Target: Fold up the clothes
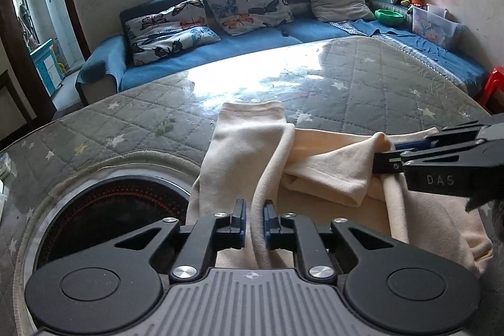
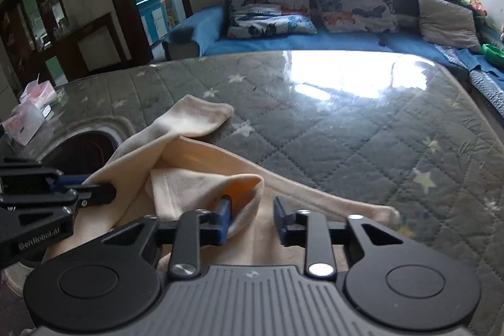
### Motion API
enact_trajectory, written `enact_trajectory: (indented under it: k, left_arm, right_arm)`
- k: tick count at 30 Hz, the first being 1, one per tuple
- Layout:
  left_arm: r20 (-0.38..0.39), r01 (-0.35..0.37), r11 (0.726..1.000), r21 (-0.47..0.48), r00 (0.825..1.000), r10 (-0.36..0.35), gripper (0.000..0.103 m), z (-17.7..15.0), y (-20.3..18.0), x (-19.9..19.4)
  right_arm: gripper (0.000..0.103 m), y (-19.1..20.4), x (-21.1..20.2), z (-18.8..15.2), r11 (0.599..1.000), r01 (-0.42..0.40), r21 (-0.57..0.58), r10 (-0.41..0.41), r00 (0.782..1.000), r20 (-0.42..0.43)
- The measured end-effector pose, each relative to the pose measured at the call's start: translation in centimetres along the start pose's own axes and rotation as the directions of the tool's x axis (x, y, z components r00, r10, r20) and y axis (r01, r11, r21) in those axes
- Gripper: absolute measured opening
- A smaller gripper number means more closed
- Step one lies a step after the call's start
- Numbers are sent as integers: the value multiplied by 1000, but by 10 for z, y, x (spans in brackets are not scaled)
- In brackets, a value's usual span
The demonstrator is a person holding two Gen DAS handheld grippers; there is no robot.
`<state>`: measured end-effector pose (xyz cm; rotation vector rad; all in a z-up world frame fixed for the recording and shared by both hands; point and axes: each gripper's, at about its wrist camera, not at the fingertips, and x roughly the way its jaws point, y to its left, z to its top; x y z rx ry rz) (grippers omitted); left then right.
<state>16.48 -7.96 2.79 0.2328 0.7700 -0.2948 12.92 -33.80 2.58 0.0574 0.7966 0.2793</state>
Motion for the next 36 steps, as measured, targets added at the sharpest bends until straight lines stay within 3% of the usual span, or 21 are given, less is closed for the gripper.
enact_trajectory:
  k: [4, 10, 19, 29, 34, 36]
  left_arm:
    - [-2, 5, 1000, 9, 1000, -5, 21, 2, -6, 5]
    - [4, -8, 1000, 4, 1000, 8, 5, -3, 1, 1]
    - [92, -52, 993, -109, 994, 62, 3, -23, 44, -58]
    - [103, -62, 959, -276, 990, 93, 3, -87, 92, -132]
    - [51, -73, 936, -345, 994, 97, 4, -124, 108, -143]
    - [23, -78, 925, -372, 995, 93, 4, -139, 112, -143]
  right_arm:
    - [6, 3, -8, -1, 1000, 19, -17, -19, 999, 27]
    - [4, 0, -32, -3, 997, 69, -28, -67, 994, 83]
    - [4, -18, -109, -22, 988, 151, 29, -154, 967, 202]
    - [3, -42, -192, -83, 966, 229, 119, -253, 934, 253]
    - [4, -52, -214, -113, 951, 274, 143, -301, 925, 233]
    - [6, -54, -214, -122, 952, 269, 147, -296, 932, 209]
